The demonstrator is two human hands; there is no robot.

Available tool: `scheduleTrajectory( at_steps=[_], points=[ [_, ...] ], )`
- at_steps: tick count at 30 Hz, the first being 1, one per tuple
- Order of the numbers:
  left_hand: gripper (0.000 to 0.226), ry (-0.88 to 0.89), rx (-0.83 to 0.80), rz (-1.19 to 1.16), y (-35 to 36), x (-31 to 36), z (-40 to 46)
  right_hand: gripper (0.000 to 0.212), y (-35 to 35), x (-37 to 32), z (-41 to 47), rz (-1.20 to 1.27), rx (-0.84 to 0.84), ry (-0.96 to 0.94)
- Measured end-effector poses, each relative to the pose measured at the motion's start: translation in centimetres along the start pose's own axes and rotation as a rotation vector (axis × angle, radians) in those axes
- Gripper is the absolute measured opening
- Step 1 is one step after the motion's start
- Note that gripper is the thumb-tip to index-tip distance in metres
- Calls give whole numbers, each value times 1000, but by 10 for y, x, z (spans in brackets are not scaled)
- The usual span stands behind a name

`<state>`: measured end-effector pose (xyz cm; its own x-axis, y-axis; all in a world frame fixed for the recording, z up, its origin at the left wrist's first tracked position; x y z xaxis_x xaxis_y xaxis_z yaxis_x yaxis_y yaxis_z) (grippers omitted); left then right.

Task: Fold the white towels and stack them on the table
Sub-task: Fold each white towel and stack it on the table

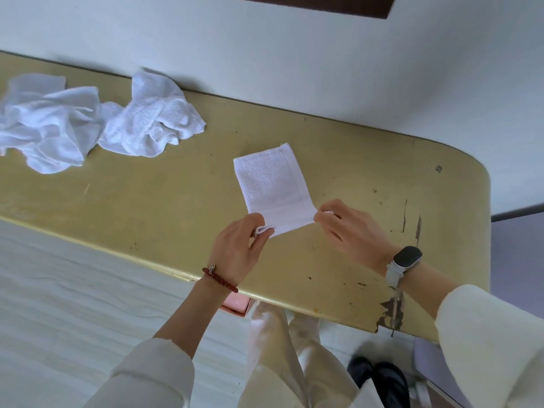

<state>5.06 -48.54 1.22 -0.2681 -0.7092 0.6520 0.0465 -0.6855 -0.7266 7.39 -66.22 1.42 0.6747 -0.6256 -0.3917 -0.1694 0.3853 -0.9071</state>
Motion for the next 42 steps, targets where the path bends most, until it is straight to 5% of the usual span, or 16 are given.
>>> scheduleTrajectory(
  at_steps=[8,15,18,21,24,26,30,42],
  points=[
    [14,133,-15,118,-2,5,-9,7,-3,-4,-8,-36,78,-34],
    [5,216,-55,140,7,9,-35,5,3,-17,-26,-161,-42,-75],
    [8,103,-107,45,8,13,-40,14,3,-15,-28,-81,-66,-3],
    [27,-188,-157,-146,7,8,-36,24,-8,-9,-25,97,-12,180],
    [20,-416,-142,-334,7,-3,-24,21,-18,3,-16,304,46,398],
    [11,-501,-114,-408,6,-10,-9,8,-15,13,-5,483,45,523],
    [17,-587,-22,-420,2,-28,24,17,-9,32,34,605,132,630],
    [24,-877,-58,-230,35,-91,44,25,51,61,93,267,-52,744]
  ],
)
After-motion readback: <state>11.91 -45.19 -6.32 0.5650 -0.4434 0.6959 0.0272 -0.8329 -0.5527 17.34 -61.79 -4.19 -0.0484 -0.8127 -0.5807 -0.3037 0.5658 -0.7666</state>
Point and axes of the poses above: each hand's wrist, its own z-axis towards the middle knuckle, its own y-axis out of the palm, x = y × z, the point moved 7 cm from there along z, towards the middle knuckle, and after that the axes turned 7 degrees about -x, right-handed, at the moved point
